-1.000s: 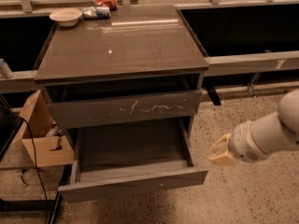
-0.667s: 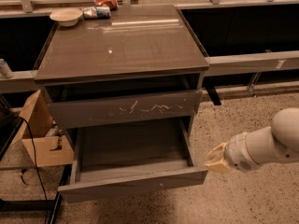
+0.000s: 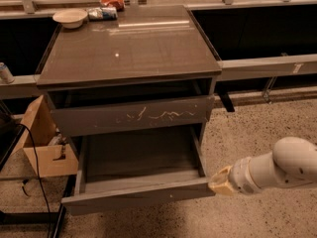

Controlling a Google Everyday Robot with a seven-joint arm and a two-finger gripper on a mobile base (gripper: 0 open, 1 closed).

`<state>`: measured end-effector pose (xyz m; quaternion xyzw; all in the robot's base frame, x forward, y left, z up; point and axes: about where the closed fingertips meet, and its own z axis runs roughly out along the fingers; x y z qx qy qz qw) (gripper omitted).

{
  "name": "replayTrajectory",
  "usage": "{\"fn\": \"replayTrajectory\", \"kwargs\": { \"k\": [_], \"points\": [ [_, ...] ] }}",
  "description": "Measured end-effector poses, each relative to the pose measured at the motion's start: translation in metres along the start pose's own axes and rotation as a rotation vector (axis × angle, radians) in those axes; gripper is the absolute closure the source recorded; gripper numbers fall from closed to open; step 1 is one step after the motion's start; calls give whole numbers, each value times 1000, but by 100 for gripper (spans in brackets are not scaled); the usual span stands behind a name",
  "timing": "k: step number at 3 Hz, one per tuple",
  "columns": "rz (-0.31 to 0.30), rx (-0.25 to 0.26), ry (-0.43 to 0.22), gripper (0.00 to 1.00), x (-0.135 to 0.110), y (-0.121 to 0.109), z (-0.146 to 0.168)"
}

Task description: Close middle drawer

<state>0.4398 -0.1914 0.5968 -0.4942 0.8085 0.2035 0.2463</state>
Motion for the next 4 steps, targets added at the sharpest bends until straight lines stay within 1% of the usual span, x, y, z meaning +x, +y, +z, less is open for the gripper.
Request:
{"fn": "replayTrajectory", "kwargs": {
  "k": [1, 2, 3, 4],
  "points": [
    [17, -17, 3, 100, 14, 6, 21],
    [42, -41, -4, 100, 31, 14, 50],
    [76, -89, -34, 100, 52, 32, 104],
    [100, -71, -59, 100, 63, 37, 143]
  ]
}}
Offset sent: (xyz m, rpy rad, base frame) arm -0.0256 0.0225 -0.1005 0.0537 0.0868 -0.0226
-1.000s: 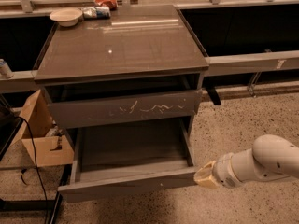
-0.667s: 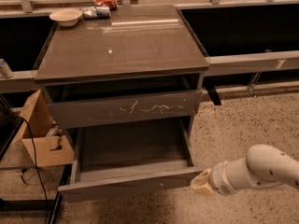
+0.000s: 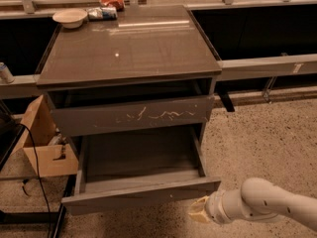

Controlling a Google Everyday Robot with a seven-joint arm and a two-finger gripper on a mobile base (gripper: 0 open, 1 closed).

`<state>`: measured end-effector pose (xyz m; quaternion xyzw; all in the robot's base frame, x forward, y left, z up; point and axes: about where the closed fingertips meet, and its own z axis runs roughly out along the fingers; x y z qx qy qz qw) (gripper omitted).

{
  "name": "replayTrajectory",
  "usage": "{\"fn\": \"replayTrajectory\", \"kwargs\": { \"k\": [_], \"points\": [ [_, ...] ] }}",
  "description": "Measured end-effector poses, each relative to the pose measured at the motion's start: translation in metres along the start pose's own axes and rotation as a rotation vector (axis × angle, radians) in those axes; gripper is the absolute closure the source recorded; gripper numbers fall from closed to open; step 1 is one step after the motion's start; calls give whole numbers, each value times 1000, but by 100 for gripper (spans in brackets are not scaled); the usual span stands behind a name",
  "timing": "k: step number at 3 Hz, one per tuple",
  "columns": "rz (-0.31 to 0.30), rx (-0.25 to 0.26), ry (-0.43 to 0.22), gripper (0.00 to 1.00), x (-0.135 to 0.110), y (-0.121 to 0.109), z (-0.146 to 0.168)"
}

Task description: Close middle drawer

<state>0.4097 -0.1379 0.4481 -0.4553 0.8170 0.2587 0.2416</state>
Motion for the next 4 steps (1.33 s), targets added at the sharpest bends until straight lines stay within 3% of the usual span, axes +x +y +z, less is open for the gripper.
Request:
{"fn": "replayTrajectory", "kwargs": {
  "k": [1, 2, 3, 4],
  "points": [
    [26, 81, -12, 100, 6, 8, 31],
    [-26, 146, 50, 100, 14, 18, 45],
    [-39, 200, 37, 100, 9, 10, 49],
    [-34, 194, 29, 100, 11, 11, 51]
  ]
}}
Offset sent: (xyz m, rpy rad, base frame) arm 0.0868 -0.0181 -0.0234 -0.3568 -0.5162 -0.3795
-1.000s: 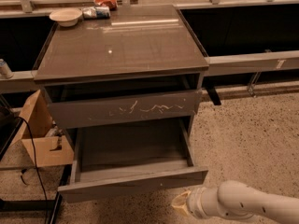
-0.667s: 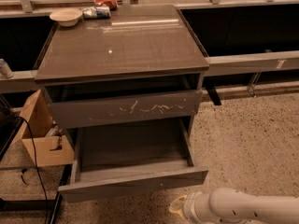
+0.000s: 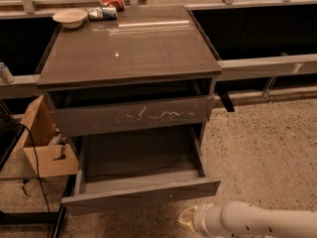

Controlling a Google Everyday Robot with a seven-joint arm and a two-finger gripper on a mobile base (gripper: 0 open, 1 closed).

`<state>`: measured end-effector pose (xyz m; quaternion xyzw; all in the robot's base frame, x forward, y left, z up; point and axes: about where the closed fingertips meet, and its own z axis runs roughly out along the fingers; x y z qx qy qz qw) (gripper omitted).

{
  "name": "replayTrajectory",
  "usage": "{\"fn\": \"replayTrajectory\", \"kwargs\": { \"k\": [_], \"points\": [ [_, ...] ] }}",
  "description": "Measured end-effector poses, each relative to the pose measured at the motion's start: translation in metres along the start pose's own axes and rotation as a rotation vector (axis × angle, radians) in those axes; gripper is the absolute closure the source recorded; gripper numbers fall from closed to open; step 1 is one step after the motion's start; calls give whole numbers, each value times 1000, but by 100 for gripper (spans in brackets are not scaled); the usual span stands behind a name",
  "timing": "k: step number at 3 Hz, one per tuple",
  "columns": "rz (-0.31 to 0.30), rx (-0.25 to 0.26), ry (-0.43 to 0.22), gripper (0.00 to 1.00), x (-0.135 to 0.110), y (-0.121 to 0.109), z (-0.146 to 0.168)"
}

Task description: Close middle drawer

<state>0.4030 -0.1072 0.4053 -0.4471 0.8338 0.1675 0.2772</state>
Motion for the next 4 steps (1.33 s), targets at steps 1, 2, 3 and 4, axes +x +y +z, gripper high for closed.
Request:
{"fn": "replayTrajectory", "kwargs": {
  "k": [1, 2, 3, 4],
  "points": [
    [14, 10, -53, 100, 1, -5, 8],
    [20, 16, -143, 100, -6, -17, 22],
    [16, 21, -198, 100, -14, -26, 33],
    [0, 29, -236, 100, -27, -34, 41]
  ]
}}
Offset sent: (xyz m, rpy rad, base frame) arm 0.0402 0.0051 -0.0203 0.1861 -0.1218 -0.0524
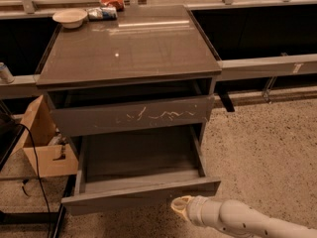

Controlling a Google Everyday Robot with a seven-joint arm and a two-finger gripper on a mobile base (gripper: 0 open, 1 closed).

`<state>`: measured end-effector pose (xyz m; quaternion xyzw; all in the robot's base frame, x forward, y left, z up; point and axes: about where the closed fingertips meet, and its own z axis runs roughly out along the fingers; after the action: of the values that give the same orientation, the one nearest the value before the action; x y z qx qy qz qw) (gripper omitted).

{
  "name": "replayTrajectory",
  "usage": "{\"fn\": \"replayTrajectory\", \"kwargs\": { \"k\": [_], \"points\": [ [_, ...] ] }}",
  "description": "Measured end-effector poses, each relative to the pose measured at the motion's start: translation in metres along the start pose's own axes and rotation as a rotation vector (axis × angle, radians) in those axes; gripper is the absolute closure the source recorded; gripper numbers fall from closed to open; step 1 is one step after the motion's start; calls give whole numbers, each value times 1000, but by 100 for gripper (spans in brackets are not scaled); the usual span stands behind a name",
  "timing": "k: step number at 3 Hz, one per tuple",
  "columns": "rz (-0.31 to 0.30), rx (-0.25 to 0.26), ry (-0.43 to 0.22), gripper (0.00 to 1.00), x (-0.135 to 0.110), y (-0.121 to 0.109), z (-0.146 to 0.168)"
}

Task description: Close middle drawer

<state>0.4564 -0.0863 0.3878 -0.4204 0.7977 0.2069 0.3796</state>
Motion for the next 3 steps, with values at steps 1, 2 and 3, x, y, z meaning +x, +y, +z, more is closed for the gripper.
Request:
{"fn": "replayTrajectory", "kwargs": {
  "k": [1, 2, 3],
  "points": [
    [-30, 7, -40, 100, -18, -12, 17],
    [-49, 13, -56, 100, -29, -18, 26],
    [-66, 24, -67, 100, -38, -25, 36]
  ]
}}
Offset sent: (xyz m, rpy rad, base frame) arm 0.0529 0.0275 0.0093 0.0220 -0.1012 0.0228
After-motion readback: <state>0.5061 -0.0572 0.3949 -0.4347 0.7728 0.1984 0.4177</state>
